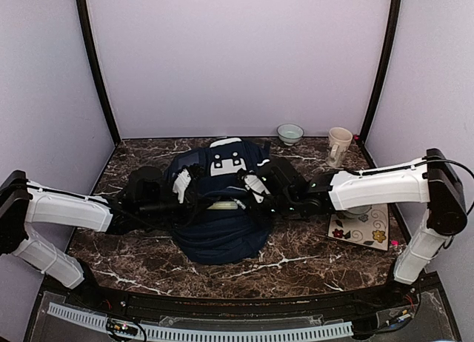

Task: Pack the student bag
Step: Place the pen in the upper front pocket of the bag.

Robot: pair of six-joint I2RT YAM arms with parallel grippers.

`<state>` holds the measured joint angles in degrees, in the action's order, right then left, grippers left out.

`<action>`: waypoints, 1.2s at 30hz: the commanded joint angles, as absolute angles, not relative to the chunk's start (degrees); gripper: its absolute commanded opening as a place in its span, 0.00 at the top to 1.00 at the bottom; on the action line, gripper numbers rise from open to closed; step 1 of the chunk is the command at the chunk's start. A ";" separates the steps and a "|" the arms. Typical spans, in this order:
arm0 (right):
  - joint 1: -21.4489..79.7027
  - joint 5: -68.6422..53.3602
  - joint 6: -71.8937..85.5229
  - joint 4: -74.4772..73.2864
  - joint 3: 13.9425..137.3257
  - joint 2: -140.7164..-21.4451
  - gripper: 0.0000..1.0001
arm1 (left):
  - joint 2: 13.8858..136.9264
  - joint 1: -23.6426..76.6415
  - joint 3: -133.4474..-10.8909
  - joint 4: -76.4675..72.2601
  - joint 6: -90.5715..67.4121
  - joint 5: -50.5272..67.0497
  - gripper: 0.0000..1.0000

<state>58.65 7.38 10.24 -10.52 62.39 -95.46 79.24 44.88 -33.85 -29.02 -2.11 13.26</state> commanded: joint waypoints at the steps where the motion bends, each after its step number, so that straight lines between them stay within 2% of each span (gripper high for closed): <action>1: 55.77 6.00 16.30 -8.80 65.52 -98.63 1.00 | 76.41 45.20 -32.29 -31.81 -2.33 18.48 1.00; 15: 54.67 1.98 24.18 2.20 68.49 -102.30 1.00 | 78.09 45.44 -35.06 -30.70 -3.40 18.97 1.00; 32: 54.66 4.10 20.48 18.10 67.88 -108.68 1.00 | 77.25 45.53 -36.56 -29.59 -4.99 19.21 1.00; 33: 54.67 4.00 20.24 18.16 67.60 -108.53 1.00 | 77.24 45.53 -36.52 -29.43 -4.93 18.96 1.00; 36: 54.67 3.85 19.68 18.28 66.41 -107.07 0.90 | 77.38 45.53 -36.33 -29.39 -4.90 18.34 1.00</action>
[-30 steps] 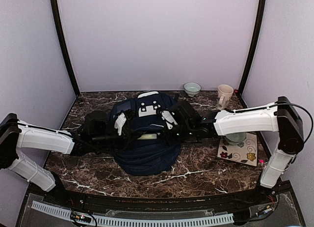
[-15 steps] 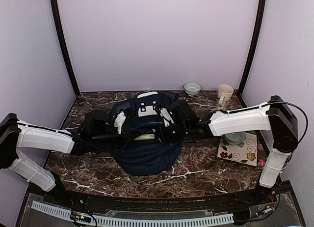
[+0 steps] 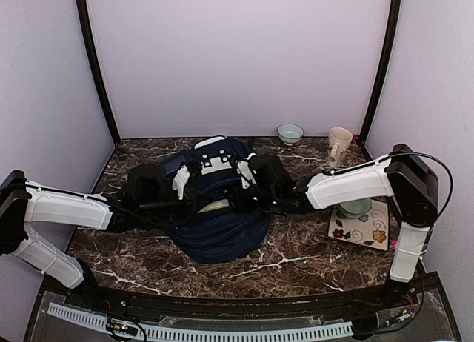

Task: Pack the student bag
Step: Place the pen in the upper front pocket of the bag.

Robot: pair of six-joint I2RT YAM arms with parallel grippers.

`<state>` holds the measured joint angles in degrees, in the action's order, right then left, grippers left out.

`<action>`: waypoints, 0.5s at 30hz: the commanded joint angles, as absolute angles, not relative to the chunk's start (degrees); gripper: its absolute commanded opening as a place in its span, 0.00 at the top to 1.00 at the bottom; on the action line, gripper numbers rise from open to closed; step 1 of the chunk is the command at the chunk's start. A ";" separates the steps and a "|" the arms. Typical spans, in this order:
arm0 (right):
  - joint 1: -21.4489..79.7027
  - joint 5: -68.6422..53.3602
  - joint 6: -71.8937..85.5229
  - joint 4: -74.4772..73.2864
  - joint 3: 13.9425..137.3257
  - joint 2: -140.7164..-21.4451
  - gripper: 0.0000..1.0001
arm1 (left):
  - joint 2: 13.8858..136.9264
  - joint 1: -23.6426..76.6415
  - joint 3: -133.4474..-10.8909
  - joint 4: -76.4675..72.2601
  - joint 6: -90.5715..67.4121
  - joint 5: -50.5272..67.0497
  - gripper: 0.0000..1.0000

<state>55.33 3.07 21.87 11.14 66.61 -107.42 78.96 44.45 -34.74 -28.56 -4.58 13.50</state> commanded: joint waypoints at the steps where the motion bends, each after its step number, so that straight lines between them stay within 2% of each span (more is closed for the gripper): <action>1: 54.61 3.68 19.49 18.28 64.64 -106.35 0.86 | 77.43 45.53 -36.30 -29.44 -4.92 18.29 1.00; 6: 54.68 2.75 18.71 15.93 61.89 -102.42 0.75 | 78.33 45.53 -36.55 -29.70 -4.92 17.94 1.00; 15: 54.75 0.65 17.66 11.50 58.07 -95.44 0.68 | 79.18 45.53 -36.91 -29.77 -5.25 17.59 1.00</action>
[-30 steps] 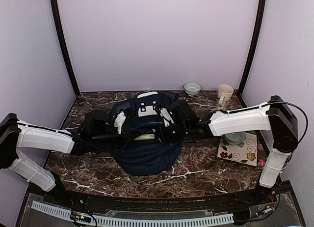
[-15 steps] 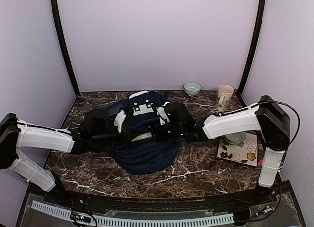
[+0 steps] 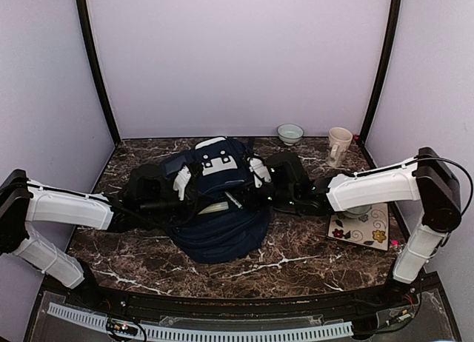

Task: Pack the student bag
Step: Place the pen in the upper front pocket of the bag, then adjust the pen in the upper front pocket of the bag.

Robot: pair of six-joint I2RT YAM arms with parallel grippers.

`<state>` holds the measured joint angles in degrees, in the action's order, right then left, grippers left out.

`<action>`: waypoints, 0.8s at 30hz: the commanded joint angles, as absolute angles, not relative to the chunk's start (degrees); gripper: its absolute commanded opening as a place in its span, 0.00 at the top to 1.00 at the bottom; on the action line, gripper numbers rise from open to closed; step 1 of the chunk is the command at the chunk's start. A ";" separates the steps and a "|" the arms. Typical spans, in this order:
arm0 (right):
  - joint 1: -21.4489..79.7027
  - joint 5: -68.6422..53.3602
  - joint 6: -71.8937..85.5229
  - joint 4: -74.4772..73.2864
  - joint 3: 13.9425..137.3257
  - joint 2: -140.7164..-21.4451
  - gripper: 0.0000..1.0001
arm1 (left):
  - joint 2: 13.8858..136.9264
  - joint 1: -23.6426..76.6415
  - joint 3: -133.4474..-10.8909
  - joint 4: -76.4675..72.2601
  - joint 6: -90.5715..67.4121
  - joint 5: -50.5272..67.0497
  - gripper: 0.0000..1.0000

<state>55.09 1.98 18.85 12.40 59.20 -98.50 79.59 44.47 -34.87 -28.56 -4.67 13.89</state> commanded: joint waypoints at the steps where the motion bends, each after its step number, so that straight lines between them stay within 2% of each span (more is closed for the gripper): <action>1: 54.82 0.38 17.43 10.87 57.92 -95.03 0.68 | 79.27 45.53 -36.91 -29.79 -5.35 17.54 1.00; 15: 57.44 -0.21 13.79 6.75 52.52 -87.07 0.70 | 80.17 45.62 -37.68 -29.14 -5.79 17.14 1.00; 24: 57.96 -1.72 13.48 8.20 51.67 -87.79 0.81 | 80.78 46.03 -38.49 -28.53 -5.79 16.72 1.00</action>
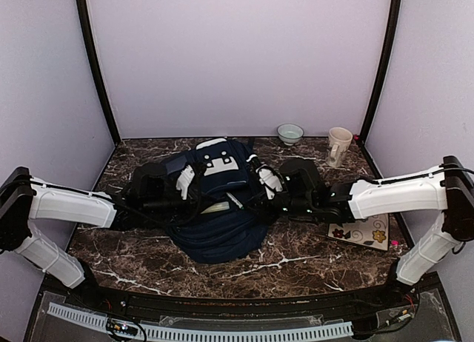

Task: Pack the student bag
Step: Adjust the pen in the upper front pocket of the bag.

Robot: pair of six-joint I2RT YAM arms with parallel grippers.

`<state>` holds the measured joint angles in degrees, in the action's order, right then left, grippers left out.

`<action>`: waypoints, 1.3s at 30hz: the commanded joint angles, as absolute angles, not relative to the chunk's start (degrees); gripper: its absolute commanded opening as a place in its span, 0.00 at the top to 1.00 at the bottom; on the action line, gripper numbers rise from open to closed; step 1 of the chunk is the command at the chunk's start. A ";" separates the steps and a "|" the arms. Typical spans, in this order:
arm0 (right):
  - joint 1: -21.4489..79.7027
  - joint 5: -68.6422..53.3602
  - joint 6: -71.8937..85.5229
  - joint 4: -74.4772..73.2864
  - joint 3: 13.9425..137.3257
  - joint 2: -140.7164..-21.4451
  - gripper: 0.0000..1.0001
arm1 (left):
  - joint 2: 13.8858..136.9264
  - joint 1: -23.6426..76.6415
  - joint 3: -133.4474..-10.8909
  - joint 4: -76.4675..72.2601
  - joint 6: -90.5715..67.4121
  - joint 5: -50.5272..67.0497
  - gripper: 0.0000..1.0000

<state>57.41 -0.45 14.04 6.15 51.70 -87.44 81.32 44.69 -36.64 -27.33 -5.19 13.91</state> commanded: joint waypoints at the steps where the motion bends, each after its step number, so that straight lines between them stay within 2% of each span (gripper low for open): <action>1: 58.00 -1.76 13.41 8.40 51.82 -88.19 0.82 | 80.71 46.12 -38.56 -28.44 -5.79 16.63 1.00; 8: 58.00 0.00 13.02 8.47 53.70 -92.39 0.88 | 80.24 46.34 -38.58 -27.48 -5.51 16.02 1.00; 21: 57.92 2.62 12.53 9.93 55.11 -96.97 0.89 | 79.41 46.83 -38.58 -26.48 -5.10 16.17 1.00; 39: 57.50 5.42 9.76 13.39 58.75 -102.37 0.95 | 80.24 47.20 -39.59 -25.96 -4.66 16.87 1.00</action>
